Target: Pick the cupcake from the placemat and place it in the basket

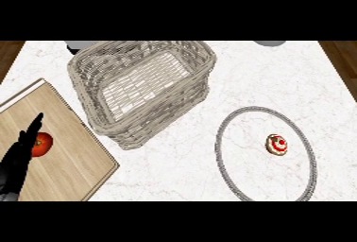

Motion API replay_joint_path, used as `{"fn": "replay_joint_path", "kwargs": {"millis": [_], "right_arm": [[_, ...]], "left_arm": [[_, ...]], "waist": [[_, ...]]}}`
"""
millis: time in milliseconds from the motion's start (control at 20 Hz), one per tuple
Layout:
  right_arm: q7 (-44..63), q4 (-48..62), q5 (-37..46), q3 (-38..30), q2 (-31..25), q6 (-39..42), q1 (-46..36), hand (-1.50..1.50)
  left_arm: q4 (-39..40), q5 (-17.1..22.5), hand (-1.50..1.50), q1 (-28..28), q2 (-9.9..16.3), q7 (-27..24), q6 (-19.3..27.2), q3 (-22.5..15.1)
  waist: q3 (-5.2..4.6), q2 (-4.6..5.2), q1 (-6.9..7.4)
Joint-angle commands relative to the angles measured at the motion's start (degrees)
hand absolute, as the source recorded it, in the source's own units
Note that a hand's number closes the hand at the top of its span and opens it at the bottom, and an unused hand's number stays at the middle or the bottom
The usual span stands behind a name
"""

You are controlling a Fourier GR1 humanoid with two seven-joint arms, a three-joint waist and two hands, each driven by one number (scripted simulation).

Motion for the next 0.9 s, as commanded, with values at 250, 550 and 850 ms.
{"fn": "replay_joint_path", "kwargs": {"millis": [250, 550, 850], "right_arm": [[10.6, -2.3, 10.1, -1.5, 0.1, 1.5, -1.9, -1.5], [19.6, -4.2, 18.9, -2.8, 0.1, 8.6, -6.0, -1.5], [31.6, -3.9, 30.4, -0.9, 0.1, 16.4, -12.1, -1.5]], "left_arm": [[1.1, -0.1, 0.0, -0.4, -3.2, 3.6, -1.5, -3.1], [1.2, -2.0, 0.0, -0.7, -3.3, 3.9, -1.5, -3.6], [0.9, -1.5, 0.0, -2.2, -3.6, 4.7, -2.6, -2.7]], "waist": [[-0.65, 0.39, 0.78], [-0.62, 0.19, 1.34], [-0.56, -0.13, 1.63]]}}
